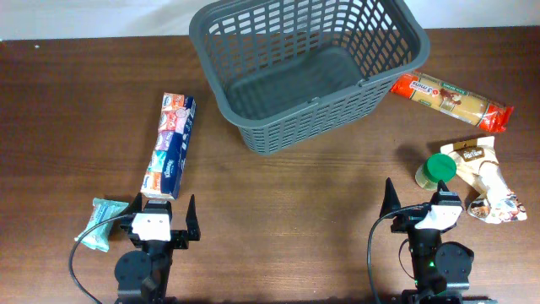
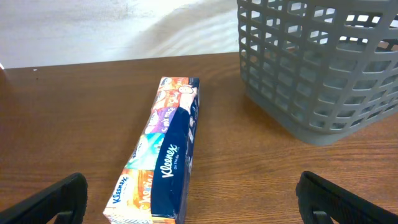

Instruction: Pack container

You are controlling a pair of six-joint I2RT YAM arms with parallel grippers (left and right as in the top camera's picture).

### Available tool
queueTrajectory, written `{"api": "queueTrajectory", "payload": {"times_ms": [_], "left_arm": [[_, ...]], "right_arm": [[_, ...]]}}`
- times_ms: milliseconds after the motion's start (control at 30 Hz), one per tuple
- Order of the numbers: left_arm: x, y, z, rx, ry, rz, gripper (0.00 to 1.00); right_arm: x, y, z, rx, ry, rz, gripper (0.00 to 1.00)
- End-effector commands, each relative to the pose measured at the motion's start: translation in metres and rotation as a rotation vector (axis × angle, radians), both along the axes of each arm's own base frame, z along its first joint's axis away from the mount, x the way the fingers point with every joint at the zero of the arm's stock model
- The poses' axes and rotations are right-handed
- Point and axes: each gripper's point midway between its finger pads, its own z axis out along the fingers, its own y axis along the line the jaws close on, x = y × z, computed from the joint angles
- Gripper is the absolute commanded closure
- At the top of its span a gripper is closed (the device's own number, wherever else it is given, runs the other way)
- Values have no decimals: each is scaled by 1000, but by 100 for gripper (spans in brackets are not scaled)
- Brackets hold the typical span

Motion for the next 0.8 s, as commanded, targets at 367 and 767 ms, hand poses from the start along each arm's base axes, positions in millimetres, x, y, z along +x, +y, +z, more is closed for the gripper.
{"api": "queueTrajectory", "payload": {"times_ms": [367,767], "left_arm": [[0,2,-3,17,-1,9,1],[0,2,-3,17,-1,9,1]], "right_arm": [[0,5,-2,-3,-1,24,1],[0,5,-2,-3,-1,24,1]]}}
